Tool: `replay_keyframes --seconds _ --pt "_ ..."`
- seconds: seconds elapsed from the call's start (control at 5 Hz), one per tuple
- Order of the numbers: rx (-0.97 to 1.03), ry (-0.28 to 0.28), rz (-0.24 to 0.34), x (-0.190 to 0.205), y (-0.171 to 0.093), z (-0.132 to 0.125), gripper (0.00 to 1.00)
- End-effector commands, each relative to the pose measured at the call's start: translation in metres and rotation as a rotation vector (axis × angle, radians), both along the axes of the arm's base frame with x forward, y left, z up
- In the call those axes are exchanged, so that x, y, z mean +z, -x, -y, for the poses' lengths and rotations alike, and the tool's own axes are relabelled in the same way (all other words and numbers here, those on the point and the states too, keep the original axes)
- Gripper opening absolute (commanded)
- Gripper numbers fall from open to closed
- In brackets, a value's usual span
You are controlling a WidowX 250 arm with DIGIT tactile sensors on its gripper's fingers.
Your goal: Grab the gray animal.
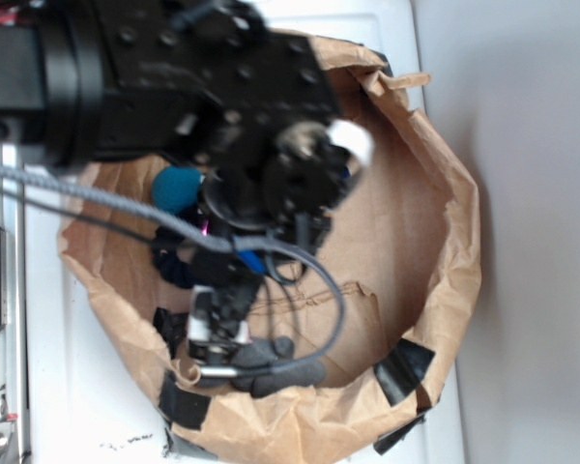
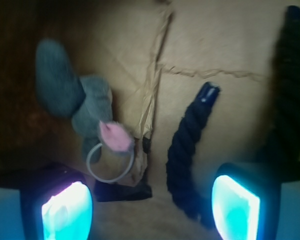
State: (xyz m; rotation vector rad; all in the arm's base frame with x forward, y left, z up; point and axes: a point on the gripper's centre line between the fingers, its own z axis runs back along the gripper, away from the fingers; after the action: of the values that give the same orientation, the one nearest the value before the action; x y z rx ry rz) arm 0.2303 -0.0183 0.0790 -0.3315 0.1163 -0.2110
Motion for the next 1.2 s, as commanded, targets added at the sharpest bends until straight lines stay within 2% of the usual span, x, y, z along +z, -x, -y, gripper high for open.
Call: replay_keyframes --seconds 0.0,0.4,0.6,1.0 --pt "-0.002 0.101 0.137 0.01 0.009 0.001 1.0" --pt "-0.01 0.097 0.273 0.006 0.035 0.035 1.0" --pt "0.04 0.069 0.256 0.004 0.016 0.051 1.0" --pt "0.133 0.036 0.21 0.015 -0.022 0.057 1.0"
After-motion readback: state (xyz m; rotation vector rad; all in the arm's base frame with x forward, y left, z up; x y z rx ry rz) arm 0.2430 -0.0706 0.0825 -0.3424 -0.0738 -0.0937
